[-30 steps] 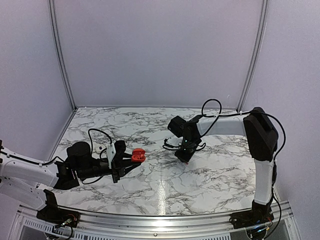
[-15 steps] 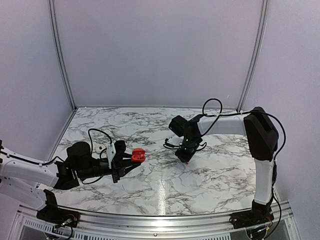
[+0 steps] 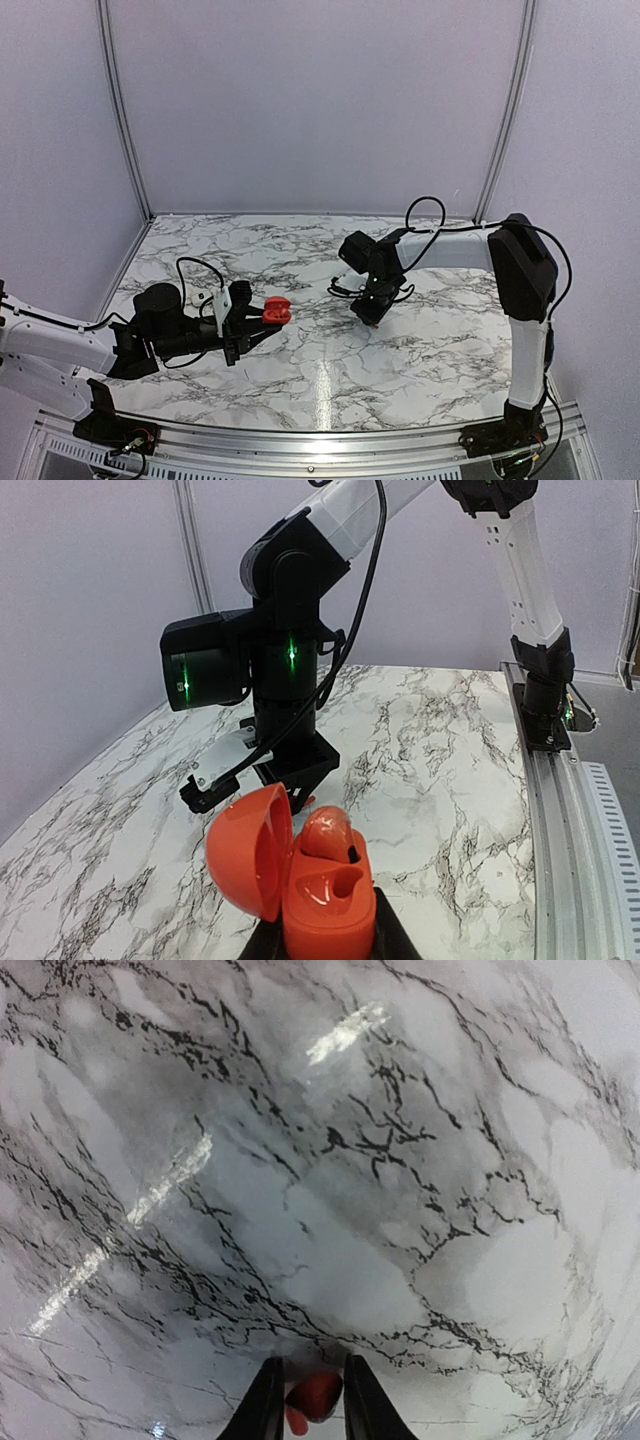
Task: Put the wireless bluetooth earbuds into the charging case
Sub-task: Pick up the left earbud from the center of the board.
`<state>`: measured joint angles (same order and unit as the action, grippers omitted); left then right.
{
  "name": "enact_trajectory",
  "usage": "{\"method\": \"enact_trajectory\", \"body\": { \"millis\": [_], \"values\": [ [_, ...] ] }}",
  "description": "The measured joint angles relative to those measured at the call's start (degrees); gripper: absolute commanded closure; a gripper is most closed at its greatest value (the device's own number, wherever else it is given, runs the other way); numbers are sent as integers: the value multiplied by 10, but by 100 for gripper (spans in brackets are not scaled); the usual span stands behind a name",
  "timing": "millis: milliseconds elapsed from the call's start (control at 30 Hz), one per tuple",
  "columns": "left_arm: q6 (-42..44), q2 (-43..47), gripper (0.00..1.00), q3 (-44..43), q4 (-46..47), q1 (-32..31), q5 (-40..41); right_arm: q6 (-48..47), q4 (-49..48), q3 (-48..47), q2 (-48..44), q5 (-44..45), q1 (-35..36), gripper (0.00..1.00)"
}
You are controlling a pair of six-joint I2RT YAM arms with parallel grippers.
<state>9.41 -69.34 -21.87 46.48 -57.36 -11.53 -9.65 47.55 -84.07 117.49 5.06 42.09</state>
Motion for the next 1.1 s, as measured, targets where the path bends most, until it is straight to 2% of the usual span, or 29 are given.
{"method": "enact_trajectory", "body": {
  "millis": [100, 300, 467, 600, 833, 1100],
  "values": [
    [0, 0, 100, 0, 0, 0, 0, 3, 0, 3, -3, 0, -1, 69],
    [0, 0, 100, 0, 0, 0, 0, 6, 3, 8, -6, 0, -2, 79],
    [0, 0, 100, 0, 0, 0, 0, 7, 5, 11, -8, -3, -2, 78],
    [0, 0, 100, 0, 0, 0, 0, 9, 6, 16, -12, -3, -2, 85],
    [0, 0, 100, 0, 0, 0, 0, 11, 5, 21, -19, -5, -2, 89],
    [0, 0, 100, 0, 12, 0, 1, 15, -31, 39, -104, -54, -9, 90]
  ]
}}
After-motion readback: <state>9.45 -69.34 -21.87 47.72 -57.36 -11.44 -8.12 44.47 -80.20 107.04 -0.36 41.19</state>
